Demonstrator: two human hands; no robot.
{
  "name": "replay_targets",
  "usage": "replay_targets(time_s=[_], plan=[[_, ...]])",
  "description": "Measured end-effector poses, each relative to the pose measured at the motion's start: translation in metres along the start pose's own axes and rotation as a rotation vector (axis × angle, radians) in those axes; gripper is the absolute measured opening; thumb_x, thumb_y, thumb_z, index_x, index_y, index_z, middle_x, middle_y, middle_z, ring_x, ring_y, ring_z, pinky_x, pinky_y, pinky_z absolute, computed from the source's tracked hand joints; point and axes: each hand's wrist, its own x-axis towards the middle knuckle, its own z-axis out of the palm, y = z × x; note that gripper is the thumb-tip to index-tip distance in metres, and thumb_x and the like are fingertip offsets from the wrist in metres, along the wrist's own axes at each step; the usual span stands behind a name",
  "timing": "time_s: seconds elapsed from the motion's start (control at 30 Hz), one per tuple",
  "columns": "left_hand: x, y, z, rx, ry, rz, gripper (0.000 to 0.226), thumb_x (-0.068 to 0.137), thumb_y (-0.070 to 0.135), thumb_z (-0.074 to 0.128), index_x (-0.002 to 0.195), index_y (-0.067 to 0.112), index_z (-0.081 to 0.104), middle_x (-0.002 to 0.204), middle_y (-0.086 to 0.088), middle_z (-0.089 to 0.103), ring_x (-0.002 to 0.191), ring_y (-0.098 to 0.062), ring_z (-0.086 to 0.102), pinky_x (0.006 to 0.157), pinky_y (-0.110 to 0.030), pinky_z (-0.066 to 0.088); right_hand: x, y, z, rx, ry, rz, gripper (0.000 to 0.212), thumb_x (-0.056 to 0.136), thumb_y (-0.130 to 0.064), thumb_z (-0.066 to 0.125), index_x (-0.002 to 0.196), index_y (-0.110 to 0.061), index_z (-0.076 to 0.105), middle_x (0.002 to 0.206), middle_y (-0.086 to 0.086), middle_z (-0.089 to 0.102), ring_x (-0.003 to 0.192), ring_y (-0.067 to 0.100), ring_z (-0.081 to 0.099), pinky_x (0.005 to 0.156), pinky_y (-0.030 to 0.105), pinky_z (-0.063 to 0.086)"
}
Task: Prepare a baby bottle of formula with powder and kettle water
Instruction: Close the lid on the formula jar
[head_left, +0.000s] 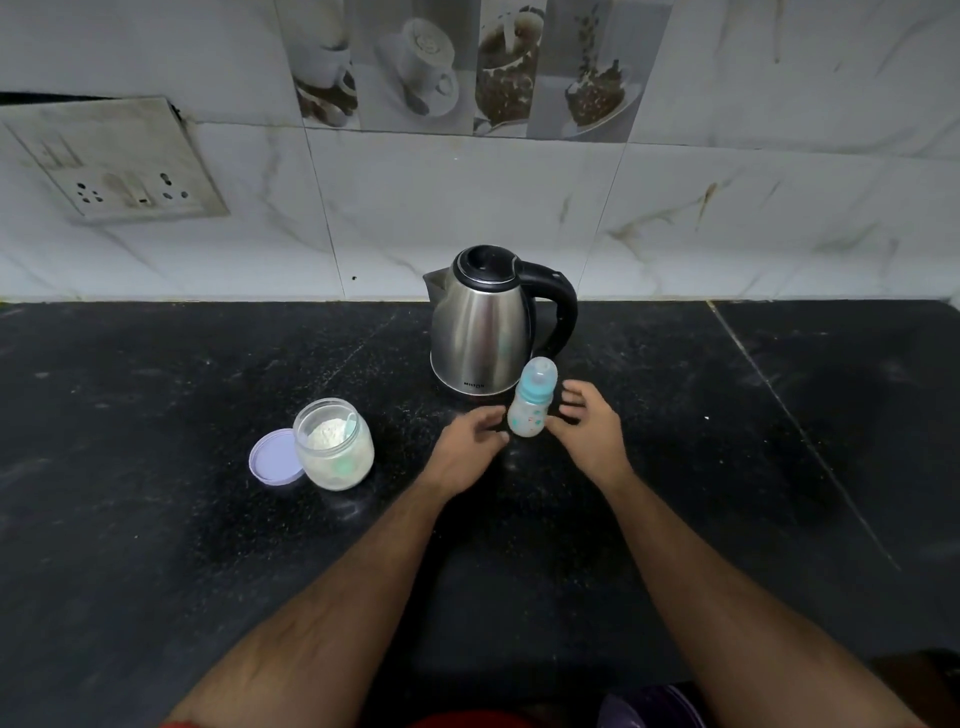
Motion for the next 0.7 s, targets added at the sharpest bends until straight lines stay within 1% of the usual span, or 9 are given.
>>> replay_targets(time_s=[0.07, 0.13, 0.23, 0.33, 0.43, 0.5, 0.57, 0.63, 0.7], plan=[[-0.014, -0.014, -0.007, 0.002, 0.001, -0.002, 0.044, 0.094, 0.013, 0.064, 0.137, 0.017, 0.057, 0.136, -0.001, 0.062, 0.110, -0.006, 0.062, 0.106, -0.038, 0.048, -0.021, 0.003, 0.002, -0.040, 0.079, -0.011, 0.049, 0.081, -0.007, 0.078, 0.126, -0.011, 0.060, 0.118, 0.002, 0.064, 0.101, 0.016, 0.064, 0.092, 0.032, 0.053], [-0.031, -0.029, -0.015, -0.003, 0.002, 0.013, 0.039, 0.094, 0.013, 0.065, 0.133, 0.018, 0.060, 0.131, 0.000, 0.065, 0.103, 0.000, 0.064, 0.102, -0.033, 0.051, -0.043, 0.004, 0.007, -0.035, 0.073, -0.032, 0.039, 0.082, -0.009, 0.077, 0.118, -0.012, 0.063, 0.110, 0.000, 0.067, 0.094, 0.013, 0.065, 0.088, 0.029, 0.054], [-0.058, -0.051, -0.029, 0.005, 0.027, 0.031, 0.034, 0.094, 0.014, 0.066, 0.127, 0.020, 0.065, 0.122, 0.005, 0.069, 0.102, 0.000, 0.066, 0.097, -0.031, 0.054, -0.073, 0.001, 0.024, -0.011, -0.036, -0.057, 0.031, 0.082, -0.008, 0.077, 0.111, -0.012, 0.066, 0.105, -0.001, 0.068, 0.090, 0.008, 0.066, 0.084, 0.022, 0.055], [-0.083, -0.067, -0.046, 0.007, 0.093, 0.036, 0.029, 0.093, 0.012, 0.066, 0.119, 0.023, 0.069, 0.113, 0.011, 0.072, 0.101, 0.001, 0.068, 0.094, -0.030, 0.055, -0.091, -0.008, 0.050, 0.008, -0.155, -0.080, 0.027, 0.082, -0.007, 0.078, 0.107, -0.013, 0.068, 0.104, -0.002, 0.069, 0.089, 0.004, 0.066, 0.078, 0.013, 0.052], [-0.104, -0.081, -0.069, -0.008, 0.183, 0.021, 0.026, 0.093, 0.010, 0.067, 0.110, 0.030, 0.071, 0.105, 0.013, 0.075, 0.097, 0.001, 0.069, 0.090, -0.027, 0.055, -0.099, -0.021, 0.080, 0.004, -0.252, -0.112, 0.026, 0.081, -0.009, 0.079, 0.104, -0.016, 0.069, 0.104, -0.005, 0.068, 0.089, 0.001, 0.066, 0.076, 0.009, 0.050], [-0.114, -0.089, -0.086, -0.019, 0.252, -0.003, 0.026, 0.092, 0.010, 0.067, 0.106, 0.031, 0.072, 0.101, 0.013, 0.076, 0.093, 0.000, 0.069, 0.087, -0.026, 0.055, -0.100, -0.030, 0.100, 0.003, -0.292, -0.144, 0.027, 0.080, -0.009, 0.079, 0.104, -0.016, 0.069, 0.104, -0.004, 0.069, 0.089, 0.001, 0.065, 0.076, 0.008, 0.049], [-0.122, -0.096, -0.106, -0.034, 0.332, -0.027, 0.024, 0.091, 0.008, 0.068, 0.103, 0.028, 0.073, 0.095, 0.013, 0.076, 0.088, 0.001, 0.069, 0.084, -0.023, 0.054, -0.098, -0.039, 0.119, 0.006, -0.322, -0.168, 0.028, 0.079, -0.007, 0.080, 0.104, -0.015, 0.069, 0.105, -0.001, 0.070, 0.088, 0.003, 0.066, 0.078, 0.010, 0.050], [-0.126, -0.101, -0.125, -0.049, 0.411, -0.038, 0.022, 0.090, 0.007, 0.069, 0.099, 0.027, 0.074, 0.086, 0.016, 0.076, 0.080, 0.004, 0.068, 0.078, -0.019, 0.052, -0.095, -0.048, 0.134, 0.001, -0.349, -0.177, 0.031, 0.078, -0.006, 0.080, 0.106, -0.014, 0.068, 0.107, 0.002, 0.070, 0.090, 0.010, 0.068, 0.084, 0.022, 0.055], [-0.126, -0.103, -0.142, -0.044, 0.480, -0.046, 0.025, 0.088, 0.006, 0.072, 0.094, 0.030, 0.073, 0.081, 0.017, 0.075, 0.076, 0.003, 0.067, 0.078, -0.016, 0.052, -0.089, -0.056, 0.147, -0.005, -0.369, -0.175, 0.038, 0.078, -0.005, 0.079, 0.112, -0.013, 0.066, 0.111, 0.004, 0.069, 0.094, 0.015, 0.067, 0.088, 0.030, 0.055]])
